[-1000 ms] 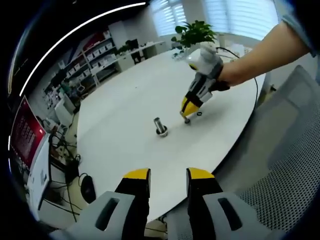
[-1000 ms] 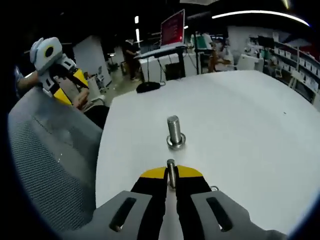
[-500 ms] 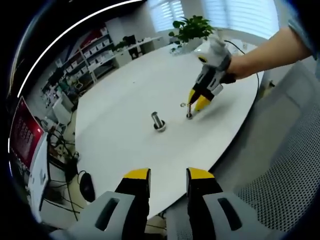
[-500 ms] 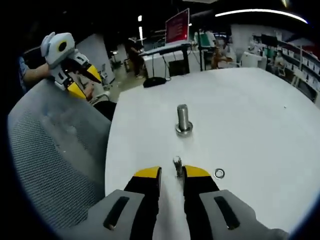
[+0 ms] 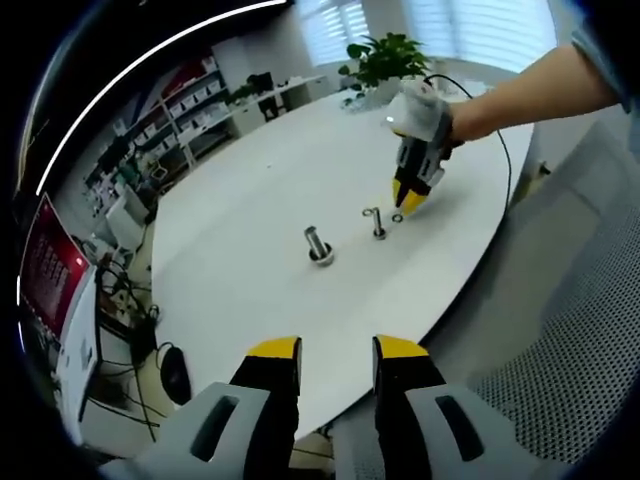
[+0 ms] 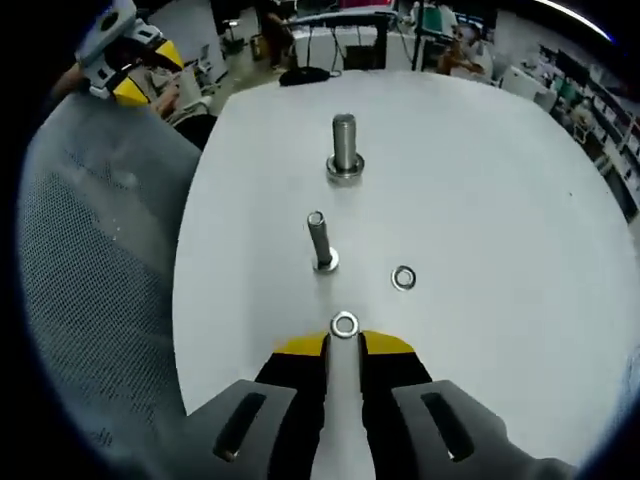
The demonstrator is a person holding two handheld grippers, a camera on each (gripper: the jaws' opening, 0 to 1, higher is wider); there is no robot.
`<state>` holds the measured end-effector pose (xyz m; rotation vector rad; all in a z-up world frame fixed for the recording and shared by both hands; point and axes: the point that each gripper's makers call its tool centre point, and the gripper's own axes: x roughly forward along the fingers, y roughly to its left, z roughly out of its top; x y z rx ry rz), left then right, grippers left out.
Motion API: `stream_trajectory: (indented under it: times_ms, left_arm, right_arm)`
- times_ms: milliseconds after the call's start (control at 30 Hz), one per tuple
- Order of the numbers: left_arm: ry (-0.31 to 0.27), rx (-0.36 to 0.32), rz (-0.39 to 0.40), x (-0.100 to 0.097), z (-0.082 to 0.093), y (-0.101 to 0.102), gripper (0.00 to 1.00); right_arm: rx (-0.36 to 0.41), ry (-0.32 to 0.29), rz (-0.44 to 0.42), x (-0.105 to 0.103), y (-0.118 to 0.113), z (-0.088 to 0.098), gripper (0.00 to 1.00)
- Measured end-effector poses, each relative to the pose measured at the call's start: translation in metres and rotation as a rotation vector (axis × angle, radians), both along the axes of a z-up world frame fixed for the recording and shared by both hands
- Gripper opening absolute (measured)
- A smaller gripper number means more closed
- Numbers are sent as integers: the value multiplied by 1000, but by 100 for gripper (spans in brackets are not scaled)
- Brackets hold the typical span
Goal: Place the washer onto the threaded stud by aligning its center hole with the stud, sliding it down to the base, and recovering from edge contact or off-axis alignment until the washer reaches the visible bottom stop.
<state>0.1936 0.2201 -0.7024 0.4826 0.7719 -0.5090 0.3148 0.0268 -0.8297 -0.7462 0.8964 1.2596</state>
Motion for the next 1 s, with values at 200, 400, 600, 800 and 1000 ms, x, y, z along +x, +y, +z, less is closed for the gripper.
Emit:
stream_trajectory:
  times_ms: [200,400,600,800,1000]
  left_arm:
    - [-6,-5,0,1,1,0,26]
    - [-13,-11,3,1,3,0,26]
    - [-14,-14,2,2,3,0,26]
    - [-16,-14,1,2,3,-1,26]
    - [-15,-13,2,2,3,0,26]
  right_arm:
    - [-42,6,5,5,3,-6,15]
    - [-75,14,-3,5,1,-11,16]
    - [-109,-6,41,5,0,-14,4]
    - [-105,10,-18,9,0,-11,12]
    - [-87,-22,21,15,19,-5,18]
